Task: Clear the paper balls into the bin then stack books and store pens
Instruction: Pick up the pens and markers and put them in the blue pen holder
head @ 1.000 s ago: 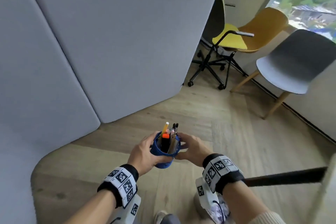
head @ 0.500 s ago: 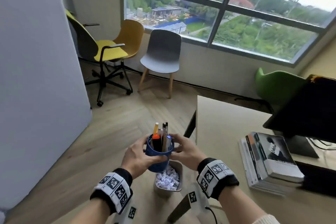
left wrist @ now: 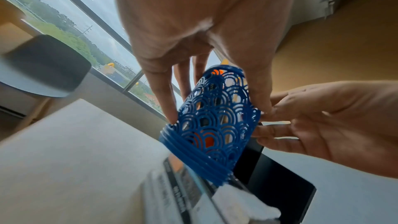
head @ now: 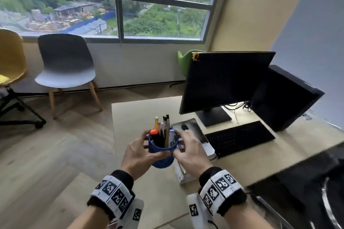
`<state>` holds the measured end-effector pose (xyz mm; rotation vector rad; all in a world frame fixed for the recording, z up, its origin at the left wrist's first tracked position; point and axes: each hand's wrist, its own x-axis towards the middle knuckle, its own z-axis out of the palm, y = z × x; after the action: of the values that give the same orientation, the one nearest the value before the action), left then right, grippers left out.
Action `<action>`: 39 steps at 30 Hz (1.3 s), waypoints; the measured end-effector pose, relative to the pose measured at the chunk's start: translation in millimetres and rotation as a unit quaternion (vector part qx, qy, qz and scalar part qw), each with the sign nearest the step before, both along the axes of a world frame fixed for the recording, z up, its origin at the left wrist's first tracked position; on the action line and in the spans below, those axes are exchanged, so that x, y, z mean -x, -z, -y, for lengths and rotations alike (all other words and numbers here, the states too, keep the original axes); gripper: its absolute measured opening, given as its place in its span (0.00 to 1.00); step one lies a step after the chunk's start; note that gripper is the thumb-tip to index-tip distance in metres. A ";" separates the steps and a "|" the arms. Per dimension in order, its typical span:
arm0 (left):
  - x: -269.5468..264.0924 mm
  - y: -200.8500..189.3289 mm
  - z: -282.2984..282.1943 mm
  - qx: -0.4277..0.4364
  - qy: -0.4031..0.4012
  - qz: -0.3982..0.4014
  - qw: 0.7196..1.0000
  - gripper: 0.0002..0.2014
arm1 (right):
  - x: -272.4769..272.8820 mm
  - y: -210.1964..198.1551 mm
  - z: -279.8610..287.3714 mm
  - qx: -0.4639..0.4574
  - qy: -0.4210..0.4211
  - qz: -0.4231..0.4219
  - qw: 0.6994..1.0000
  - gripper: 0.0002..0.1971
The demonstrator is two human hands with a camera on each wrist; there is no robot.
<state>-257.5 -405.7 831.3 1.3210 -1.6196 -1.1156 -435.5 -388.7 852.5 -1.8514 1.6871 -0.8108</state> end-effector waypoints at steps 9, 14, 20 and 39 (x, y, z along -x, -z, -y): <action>151.5 -30.2 68.2 0.035 0.022 -0.065 0.997 0.27 | 149.3 -28.2 78.0 0.042 0.001 0.001 0.999 0.53; 183.8 -11.7 106.4 -0.006 0.033 -0.020 0.999 0.24 | 206.6 -3.2 115.9 0.044 0.034 -0.013 0.998 0.47; 167.0 20.6 130.6 -0.003 -0.064 0.129 0.990 0.17 | 228.8 54.0 147.4 0.001 0.104 0.064 0.993 0.40; 145.6 76.7 134.1 0.093 -0.043 0.210 0.972 0.08 | 213.6 110.8 197.1 -0.152 0.025 -0.121 0.981 0.48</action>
<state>-403.1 -539.7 754.6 1.5556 -1.8939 -0.6397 -649.1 -585.8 741.7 -1.7526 1.8917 -0.3282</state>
